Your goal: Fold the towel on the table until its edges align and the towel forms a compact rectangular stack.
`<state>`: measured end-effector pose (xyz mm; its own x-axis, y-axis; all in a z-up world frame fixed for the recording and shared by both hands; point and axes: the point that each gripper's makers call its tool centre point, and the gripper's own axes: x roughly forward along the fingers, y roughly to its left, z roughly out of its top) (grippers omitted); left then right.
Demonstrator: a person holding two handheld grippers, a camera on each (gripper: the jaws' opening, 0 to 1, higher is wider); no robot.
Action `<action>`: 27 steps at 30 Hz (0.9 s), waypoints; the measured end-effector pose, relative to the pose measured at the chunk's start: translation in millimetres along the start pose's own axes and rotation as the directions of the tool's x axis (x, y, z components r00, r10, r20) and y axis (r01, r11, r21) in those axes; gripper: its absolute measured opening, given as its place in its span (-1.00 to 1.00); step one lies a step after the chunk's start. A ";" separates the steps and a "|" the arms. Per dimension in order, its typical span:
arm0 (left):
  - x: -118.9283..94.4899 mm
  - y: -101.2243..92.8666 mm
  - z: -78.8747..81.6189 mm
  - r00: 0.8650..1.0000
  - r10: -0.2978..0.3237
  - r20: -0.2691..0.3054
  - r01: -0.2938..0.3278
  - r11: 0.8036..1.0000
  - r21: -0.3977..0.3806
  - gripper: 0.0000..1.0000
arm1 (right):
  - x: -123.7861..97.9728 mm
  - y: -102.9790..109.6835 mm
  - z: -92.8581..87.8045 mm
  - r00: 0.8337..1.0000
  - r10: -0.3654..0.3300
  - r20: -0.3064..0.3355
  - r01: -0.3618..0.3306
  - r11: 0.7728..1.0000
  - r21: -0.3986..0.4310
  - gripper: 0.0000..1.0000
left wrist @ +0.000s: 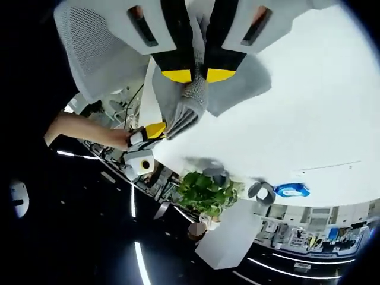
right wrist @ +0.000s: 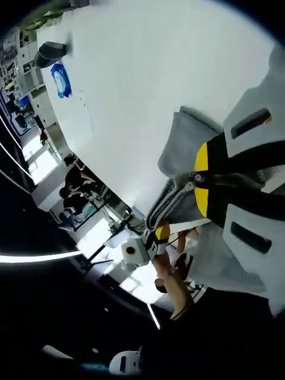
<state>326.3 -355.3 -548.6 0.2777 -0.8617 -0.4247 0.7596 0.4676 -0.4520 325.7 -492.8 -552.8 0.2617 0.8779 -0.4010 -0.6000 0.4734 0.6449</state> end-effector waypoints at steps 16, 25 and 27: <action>26.4 46.5 -17.3 0.983 0.181 -0.033 -0.179 0.982 0.057 -0.90 | 26.5 -49.7 -6.1 0.984 -0.177 0.029 0.175 0.982 0.073 -0.94; 36.1 64.9 -32.6 0.956 0.281 -0.080 -0.270 0.954 0.133 -0.87 | 41.1 -67.8 -11.7 0.960 -0.280 -0.009 0.276 0.951 -0.139 -0.92; 37.2 68.8 -32.6 0.950 0.304 -0.070 -0.287 0.939 0.189 -0.82 | 40.8 -74.0 -15.0 0.947 -0.320 -0.022 0.308 0.928 -0.211 -0.89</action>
<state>369.7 -348.8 -621.1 0.4540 -0.6625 -0.5958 0.7448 0.6492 -0.1544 369.4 -493.1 -626.6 0.4229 0.6787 -0.6005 -0.6353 0.6946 0.3376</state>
